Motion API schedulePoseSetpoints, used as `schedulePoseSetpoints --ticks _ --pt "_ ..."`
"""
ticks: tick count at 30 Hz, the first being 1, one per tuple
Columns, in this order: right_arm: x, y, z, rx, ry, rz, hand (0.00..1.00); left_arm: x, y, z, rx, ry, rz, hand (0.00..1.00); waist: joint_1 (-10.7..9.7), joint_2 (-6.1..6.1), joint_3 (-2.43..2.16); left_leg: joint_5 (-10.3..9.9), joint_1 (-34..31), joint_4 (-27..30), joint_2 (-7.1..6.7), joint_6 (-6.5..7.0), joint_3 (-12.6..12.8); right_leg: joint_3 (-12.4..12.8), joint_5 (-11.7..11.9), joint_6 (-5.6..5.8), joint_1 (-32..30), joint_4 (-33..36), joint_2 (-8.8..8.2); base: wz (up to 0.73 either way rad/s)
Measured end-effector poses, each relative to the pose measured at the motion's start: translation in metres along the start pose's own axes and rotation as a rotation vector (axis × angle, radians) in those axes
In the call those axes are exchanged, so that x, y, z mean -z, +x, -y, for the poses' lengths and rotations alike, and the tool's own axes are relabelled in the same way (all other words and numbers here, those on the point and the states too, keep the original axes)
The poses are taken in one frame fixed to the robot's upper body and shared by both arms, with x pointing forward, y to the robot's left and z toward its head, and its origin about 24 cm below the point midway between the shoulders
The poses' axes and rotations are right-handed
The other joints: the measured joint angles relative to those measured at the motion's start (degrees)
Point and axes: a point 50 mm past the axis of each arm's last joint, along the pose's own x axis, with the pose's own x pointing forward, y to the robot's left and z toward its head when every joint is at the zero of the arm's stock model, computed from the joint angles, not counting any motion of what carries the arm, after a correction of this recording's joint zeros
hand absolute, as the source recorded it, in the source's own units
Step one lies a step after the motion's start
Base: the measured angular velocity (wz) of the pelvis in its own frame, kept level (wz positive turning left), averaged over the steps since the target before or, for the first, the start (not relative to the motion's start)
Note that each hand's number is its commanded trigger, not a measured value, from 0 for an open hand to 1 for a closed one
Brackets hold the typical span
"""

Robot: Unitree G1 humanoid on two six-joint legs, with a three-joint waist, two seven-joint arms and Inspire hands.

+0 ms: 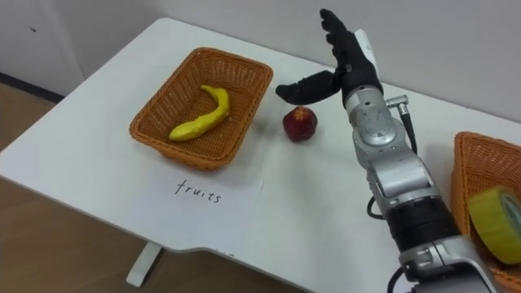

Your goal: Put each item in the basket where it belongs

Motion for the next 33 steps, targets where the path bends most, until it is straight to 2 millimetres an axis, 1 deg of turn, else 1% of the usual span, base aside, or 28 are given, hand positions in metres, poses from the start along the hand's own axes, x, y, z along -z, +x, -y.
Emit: schedulePoseSetpoints --ticks 3,7,10,14,16,20,28,33 --pt "0.005 -0.001 -0.002 -0.002 0.003 -0.018 0.00 0.001 0.000 0.001 0.005 0.005 -0.002 0.00 0.03 0.29 0.18 0.01 -0.18 0.03 -0.02 0.01 -0.15 -0.21 0.00 0.00 -0.07 -0.02 -0.01 0.00" --pt "0.006 -0.001 -0.002 -0.002 -0.006 -0.019 0.00 0.001 0.000 0.002 0.017 0.014 -0.003 0.00 -0.01 0.57 0.09 0.01 -0.24 0.01 -0.01 0.01 -0.41 -0.36 -0.01 0.01 -0.08 -0.03 0.03 0.02" --pt "0.012 -0.003 -0.003 0.000 -0.015 -0.037 0.00 0.002 0.000 0.002 0.016 0.018 -0.006 0.00 0.01 0.67 -0.02 0.02 -0.28 0.02 -0.05 0.00 -0.68 -0.92 -0.01 0.01 -0.02 -0.03 0.00 0.04" --pt "0.021 -0.005 -0.002 0.004 -0.017 -0.073 0.00 0.003 -0.001 0.002 0.015 0.018 -0.009 0.00 0.03 0.72 -0.06 0.02 -0.41 0.07 -0.05 0.00 -0.72 -0.94 -0.01 0.01 -0.09 -0.03 0.00 0.00" --pt "0.022 -0.005 -0.002 0.008 -0.017 -0.077 0.00 0.003 -0.001 0.002 0.015 0.018 -0.009 0.00 0.02 0.77 -0.09 0.02 -0.48 0.09 -0.05 -0.01 -0.72 -0.94 -0.01 0.01 -0.15 -0.03 0.00 0.00" --pt "0.022 -0.005 -0.002 0.013 -0.018 -0.077 0.00 0.004 -0.001 0.002 0.015 0.018 -0.009 0.00 0.03 0.92 -0.33 0.03 -0.44 0.09 -0.05 -0.01 -0.72 -0.94 -0.01 0.01 -0.15 -0.03 0.00 0.00" --pt "0.023 -0.005 -0.001 0.021 -0.018 -0.079 0.00 0.004 -0.001 0.002 0.014 0.018 -0.010 0.00 0.12 0.82 -0.41 0.05 -1.23 0.45 -0.05 -0.03 -0.67 -0.82 -0.01 0.01 -0.88 0.01 0.00 0.00" --pt "0.037 -0.006 -0.005 0.017 -0.013 -0.139 0.00 0.006 -0.001 0.001 0.012 0.019 -0.016 0.00 0.12 0.85 -0.37 0.05 -1.37 0.44 -0.05 -0.03 -0.66 -0.81 0.00 0.00 -1.01 0.01 -0.01 0.00"
